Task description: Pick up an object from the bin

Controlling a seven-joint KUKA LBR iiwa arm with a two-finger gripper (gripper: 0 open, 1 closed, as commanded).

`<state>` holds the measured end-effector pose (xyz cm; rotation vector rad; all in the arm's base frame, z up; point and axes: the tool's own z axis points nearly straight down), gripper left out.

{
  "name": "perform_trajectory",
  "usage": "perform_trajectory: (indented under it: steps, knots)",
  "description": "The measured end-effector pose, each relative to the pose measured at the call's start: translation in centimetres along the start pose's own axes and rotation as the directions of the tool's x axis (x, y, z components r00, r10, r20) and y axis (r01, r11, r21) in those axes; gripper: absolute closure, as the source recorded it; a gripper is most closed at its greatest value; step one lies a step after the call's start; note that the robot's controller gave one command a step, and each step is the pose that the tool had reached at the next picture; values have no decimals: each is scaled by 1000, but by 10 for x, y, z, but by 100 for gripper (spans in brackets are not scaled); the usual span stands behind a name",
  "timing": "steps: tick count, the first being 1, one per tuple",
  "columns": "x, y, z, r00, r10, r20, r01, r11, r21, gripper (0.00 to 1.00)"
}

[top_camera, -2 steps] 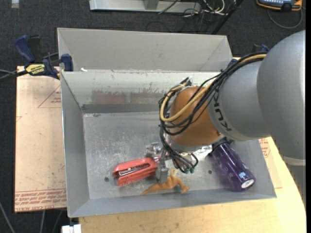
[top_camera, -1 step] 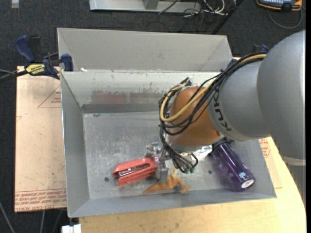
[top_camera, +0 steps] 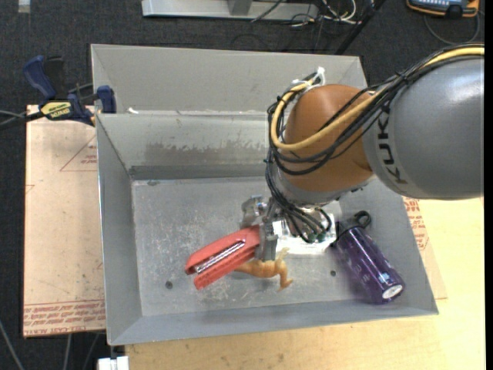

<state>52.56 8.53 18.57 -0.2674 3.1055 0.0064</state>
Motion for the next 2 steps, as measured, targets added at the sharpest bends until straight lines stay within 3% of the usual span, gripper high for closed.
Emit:
perform_trajectory:
  steps: [1,2]
  knots:
    - [0,0,0,1000,0,0,0,1000,0,100]
    - [-8,28,-157,999,53,3,-53,999,-1,100]
